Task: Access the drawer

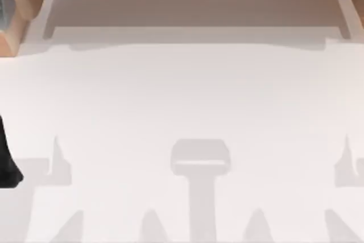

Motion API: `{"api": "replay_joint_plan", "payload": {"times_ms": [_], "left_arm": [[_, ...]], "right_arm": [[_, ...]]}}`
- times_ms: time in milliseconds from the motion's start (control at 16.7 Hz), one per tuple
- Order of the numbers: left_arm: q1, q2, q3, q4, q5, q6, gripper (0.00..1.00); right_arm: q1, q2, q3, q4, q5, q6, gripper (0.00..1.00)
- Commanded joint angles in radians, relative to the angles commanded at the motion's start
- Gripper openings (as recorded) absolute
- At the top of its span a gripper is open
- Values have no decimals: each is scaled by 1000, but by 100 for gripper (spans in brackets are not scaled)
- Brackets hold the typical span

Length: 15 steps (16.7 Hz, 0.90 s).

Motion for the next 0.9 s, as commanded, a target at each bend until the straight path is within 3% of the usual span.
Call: {"api": "replay_joint_plan", "payload": {"times_ms": [360, 900], "left_arm": [[0, 0, 0, 0, 0, 0, 100], [0, 0, 0, 0, 0, 0, 100]], "right_arm": [[-59, 112, 68, 82, -69, -3, 100], [-355, 774, 359, 434, -353, 6, 100]]}}
